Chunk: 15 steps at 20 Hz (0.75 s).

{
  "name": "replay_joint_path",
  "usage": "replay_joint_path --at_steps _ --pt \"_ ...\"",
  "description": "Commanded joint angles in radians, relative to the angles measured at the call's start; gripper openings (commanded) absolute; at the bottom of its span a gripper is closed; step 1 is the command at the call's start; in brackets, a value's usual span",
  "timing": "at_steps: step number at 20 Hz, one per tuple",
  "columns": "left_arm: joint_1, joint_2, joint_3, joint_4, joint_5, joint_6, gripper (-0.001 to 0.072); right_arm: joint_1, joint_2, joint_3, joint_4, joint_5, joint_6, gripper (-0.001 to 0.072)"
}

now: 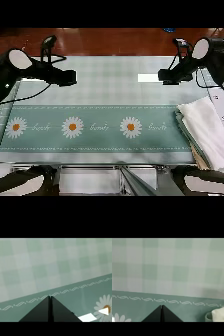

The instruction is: Fold the shirts.

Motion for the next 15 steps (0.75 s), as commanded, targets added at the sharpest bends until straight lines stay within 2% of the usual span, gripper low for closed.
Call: replay_joint_path --at_steps 1,15 --pt "-0.002 -0.036 -0.002 0.026 -0.07 -0.012 0.0018 0.014 -0.023 0.004 -0.061 0.063 0.019 0.0019" --pt "-0.002 -0.043 -0.002 0.025 -0.09 -0.012 0.0018 0.014 -0.023 0.004 -0.061 0.06 0.019 0.0019"
